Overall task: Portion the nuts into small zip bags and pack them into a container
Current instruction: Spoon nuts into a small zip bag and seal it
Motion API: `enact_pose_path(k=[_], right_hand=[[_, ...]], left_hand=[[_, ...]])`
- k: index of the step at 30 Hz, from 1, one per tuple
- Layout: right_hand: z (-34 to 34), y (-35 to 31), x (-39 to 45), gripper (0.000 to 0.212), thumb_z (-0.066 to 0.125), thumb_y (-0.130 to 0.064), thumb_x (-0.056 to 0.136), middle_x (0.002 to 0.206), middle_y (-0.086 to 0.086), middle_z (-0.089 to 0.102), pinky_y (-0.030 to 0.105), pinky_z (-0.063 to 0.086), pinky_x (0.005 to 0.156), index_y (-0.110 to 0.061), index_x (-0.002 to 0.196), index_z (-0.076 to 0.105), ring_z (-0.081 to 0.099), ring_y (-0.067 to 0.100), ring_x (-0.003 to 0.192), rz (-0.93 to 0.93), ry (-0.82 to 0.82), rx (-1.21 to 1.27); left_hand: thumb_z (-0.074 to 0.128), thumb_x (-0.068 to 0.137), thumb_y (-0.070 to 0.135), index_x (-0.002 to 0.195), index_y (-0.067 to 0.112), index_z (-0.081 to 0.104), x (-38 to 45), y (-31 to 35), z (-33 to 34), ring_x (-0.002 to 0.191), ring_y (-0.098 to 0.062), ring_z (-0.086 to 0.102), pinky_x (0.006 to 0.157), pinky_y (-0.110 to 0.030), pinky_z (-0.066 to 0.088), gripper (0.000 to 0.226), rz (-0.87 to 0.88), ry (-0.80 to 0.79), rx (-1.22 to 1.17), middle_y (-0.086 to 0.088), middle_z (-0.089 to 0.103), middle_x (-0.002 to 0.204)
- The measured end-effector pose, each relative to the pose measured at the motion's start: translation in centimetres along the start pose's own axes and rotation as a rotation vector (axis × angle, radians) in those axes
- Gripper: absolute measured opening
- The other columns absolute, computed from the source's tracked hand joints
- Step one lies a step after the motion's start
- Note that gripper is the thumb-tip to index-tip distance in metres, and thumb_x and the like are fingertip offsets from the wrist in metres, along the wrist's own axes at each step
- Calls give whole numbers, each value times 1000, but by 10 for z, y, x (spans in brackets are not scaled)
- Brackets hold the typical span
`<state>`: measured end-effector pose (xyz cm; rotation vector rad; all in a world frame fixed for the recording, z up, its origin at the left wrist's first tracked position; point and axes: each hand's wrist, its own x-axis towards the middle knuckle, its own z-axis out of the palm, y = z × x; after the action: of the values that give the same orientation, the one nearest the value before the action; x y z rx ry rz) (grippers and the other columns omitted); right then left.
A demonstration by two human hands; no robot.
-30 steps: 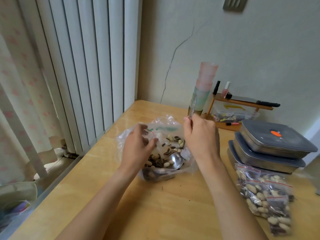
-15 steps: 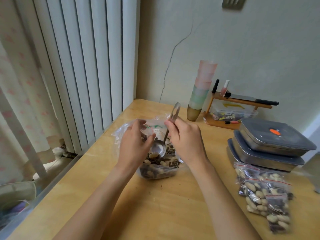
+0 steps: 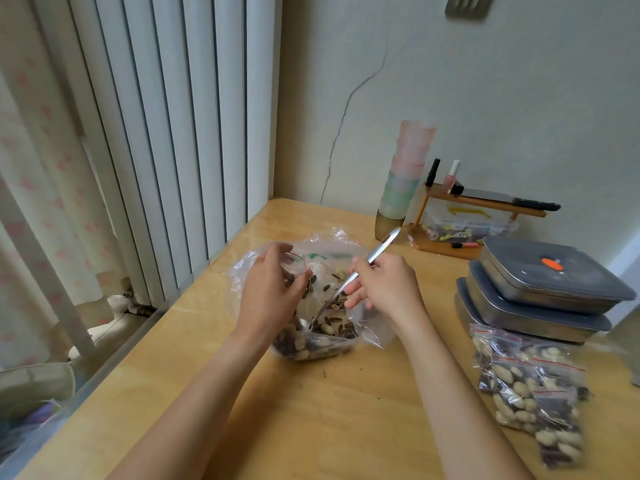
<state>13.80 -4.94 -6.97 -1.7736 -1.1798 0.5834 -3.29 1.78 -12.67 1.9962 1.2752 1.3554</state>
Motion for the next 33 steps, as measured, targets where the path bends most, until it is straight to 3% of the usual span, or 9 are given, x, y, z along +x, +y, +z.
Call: enact_pose_path(k=[3, 8, 11, 15, 20, 23, 26, 30, 33], right_hand=[[0, 6, 3, 27, 49, -19, 105, 68, 8, 76, 22, 40, 45, -2, 95, 67, 76, 26, 61, 113, -32, 88], [-5, 13, 9, 29, 47, -20, 106, 67, 11, 76, 21, 42, 43, 0, 96, 66, 76, 27, 63, 183, 38, 161], [-14, 13, 12, 27, 48, -19, 105, 64, 10, 75, 24, 45, 49, -2, 95, 66, 76, 28, 62, 184, 126, 134], [-26, 14, 15, 28, 47, -24, 106, 61, 5, 74, 29, 49, 57, -7, 94, 66, 76, 30, 65, 174, 212, 46], [-36, 16, 17, 27, 47, -24, 107, 60, 5, 73, 32, 53, 58, -8, 94, 65, 75, 28, 61, 177, 290, 31], [-40, 16, 17, 26, 46, -23, 106, 58, 5, 72, 29, 51, 55, -8, 95, 65, 74, 24, 55, 169, 348, 35], [-41, 15, 17, 27, 45, -26, 107, 55, 2, 71, 35, 56, 62, -9, 96, 64, 74, 25, 60, 178, 360, 30], [-43, 11, 16, 32, 44, -28, 106, 52, 1, 69, 46, 61, 79, -8, 91, 64, 74, 29, 68, 152, 411, 20], [-47, 9, 16, 34, 44, -29, 106, 52, -1, 69, 52, 60, 84, -10, 86, 64, 73, 30, 74, 122, 441, 36]], left_hand=[[74, 90, 35, 125, 20, 55, 0, 0, 0, 78, 0, 63, 73, -31, 56, 43, 5, -3, 2, 10, 59, 116], [73, 90, 35, 125, 20, 54, 0, 0, 0, 82, -1, 62, 76, -29, 54, 43, 19, -7, 2, 7, 61, 118], [73, 90, 35, 126, 19, 54, 0, 0, 0, 85, 4, 56, 73, -14, 43, 43, 23, -15, 14, 7, 62, 117], [72, 92, 34, 128, 18, 54, 0, -1, 1, 86, 13, 56, 69, -4, 43, 43, 12, -16, 0, 6, 61, 116], [72, 92, 31, 130, 17, 54, 2, -1, 0, 92, -6, 60, 79, -19, 47, 44, 22, 6, -23, 3, 63, 118], [72, 92, 29, 132, 18, 52, 3, 1, -3, 89, -4, 60, 79, -20, 47, 46, 58, -7, -14, 7, 61, 116], [73, 90, 23, 135, 21, 47, 3, -1, -1, 85, -1, 61, 78, -24, 52, 51, 123, -144, 36, 9, 62, 111], [75, 85, 24, 141, 27, 34, -1, -9, 10, 100, -11, 63, 95, -45, 52, 69, 125, -313, 72, 11, 64, 112], [77, 85, 24, 147, 24, 27, -7, -10, 16, 105, -11, 61, 96, -38, 52, 79, 69, -356, 15, 8, 62, 118]])
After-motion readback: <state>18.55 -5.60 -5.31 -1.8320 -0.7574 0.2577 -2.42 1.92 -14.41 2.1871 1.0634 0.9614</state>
